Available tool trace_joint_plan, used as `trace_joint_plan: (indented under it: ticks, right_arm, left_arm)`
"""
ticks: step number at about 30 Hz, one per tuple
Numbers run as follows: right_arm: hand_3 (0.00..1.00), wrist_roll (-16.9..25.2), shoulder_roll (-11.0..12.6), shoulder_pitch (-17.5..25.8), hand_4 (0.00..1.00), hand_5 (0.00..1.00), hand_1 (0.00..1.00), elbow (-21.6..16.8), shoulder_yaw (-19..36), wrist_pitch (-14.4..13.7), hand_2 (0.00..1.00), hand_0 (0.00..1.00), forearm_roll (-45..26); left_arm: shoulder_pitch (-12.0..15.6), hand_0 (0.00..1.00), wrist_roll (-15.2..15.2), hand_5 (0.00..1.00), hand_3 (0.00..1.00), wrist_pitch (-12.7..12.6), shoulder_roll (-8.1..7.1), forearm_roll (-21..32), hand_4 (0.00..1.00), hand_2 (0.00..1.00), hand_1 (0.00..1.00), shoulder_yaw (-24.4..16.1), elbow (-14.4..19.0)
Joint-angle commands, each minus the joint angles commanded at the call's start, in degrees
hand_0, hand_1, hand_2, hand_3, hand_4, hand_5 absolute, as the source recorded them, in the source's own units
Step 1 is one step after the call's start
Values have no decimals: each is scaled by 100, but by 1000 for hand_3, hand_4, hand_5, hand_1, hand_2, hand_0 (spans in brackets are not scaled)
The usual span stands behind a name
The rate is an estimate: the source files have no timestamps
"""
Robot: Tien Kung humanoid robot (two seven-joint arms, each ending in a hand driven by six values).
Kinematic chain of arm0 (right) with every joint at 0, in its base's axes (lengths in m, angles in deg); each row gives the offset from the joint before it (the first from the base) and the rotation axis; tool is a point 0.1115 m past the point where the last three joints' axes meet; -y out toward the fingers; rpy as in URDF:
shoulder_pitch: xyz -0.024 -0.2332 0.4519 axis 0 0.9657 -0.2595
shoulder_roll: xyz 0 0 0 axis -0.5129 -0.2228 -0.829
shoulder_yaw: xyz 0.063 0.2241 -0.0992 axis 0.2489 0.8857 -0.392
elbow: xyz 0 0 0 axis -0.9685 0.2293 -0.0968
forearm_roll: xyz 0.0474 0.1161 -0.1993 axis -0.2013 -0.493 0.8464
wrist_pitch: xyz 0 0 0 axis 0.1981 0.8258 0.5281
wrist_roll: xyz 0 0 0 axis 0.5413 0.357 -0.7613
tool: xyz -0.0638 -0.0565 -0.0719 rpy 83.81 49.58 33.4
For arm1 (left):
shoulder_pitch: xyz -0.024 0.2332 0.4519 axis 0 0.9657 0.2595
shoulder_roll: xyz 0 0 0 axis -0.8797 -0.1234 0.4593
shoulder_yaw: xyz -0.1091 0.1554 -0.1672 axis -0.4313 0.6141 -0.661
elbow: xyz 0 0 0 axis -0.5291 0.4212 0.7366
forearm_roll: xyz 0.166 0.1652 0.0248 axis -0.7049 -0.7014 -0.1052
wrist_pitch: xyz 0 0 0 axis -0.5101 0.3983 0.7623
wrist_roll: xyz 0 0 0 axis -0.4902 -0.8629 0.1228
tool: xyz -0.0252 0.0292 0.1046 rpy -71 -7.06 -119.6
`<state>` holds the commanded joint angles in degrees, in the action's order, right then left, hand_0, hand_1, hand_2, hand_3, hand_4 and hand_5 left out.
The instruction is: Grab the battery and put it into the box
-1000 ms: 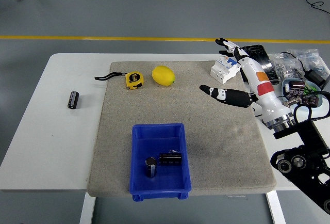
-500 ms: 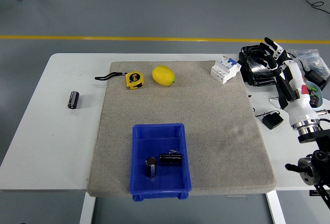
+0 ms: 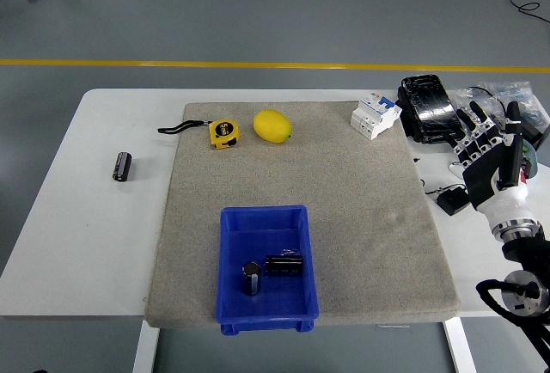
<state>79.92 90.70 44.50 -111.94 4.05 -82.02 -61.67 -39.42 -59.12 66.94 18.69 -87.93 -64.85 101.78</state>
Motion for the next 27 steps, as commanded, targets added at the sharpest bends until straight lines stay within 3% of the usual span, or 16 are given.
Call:
trace_joint_plan:
  ticks: [10, 17, 22, 23, 24, 27]
  right_arm:
    - [945, -163, -47, 19, 998, 998, 886, -5, -18, -82, 903, 953, -162]
    - [934, -501, -38, 21, 998, 998, 862, -138, -82, -362, 889, 895, -643]
    - [934, -1028, 17, -15, 998, 998, 862, -404, -71, -626, 889, 895, -1356]
    - [882, -1196, 36, -36, 998, 998, 783, -458, -57, -747, 829, 795, -1516]
    - [882, -1445, 76, -67, 998, 998, 783, -536, -44, -856, 829, 795, -1710]
    - [882, -1796, 213, -123, 998, 998, 783, -806, -10, -788, 829, 795, -2121]
  left_arm:
    - [10, 686, -2, 656, 611, 8, -7, -3, 614, 678, 658, 9, 2]
    - [46, 687, 14, 657, 611, 44, -17, -65, 615, 678, 658, -27, 5]
    - [73, 687, 20, 657, 611, 38, -7, -88, 615, 678, 658, -49, -6]
    - [80, 687, 23, 656, 611, 29, -3, -84, 614, 679, 659, -54, -9]
    - [89, 687, 28, 656, 611, 19, 3, -83, 614, 679, 659, -66, -14]
    - [95, 687, 22, 656, 611, 16, 2, -104, 614, 679, 659, -71, -17]
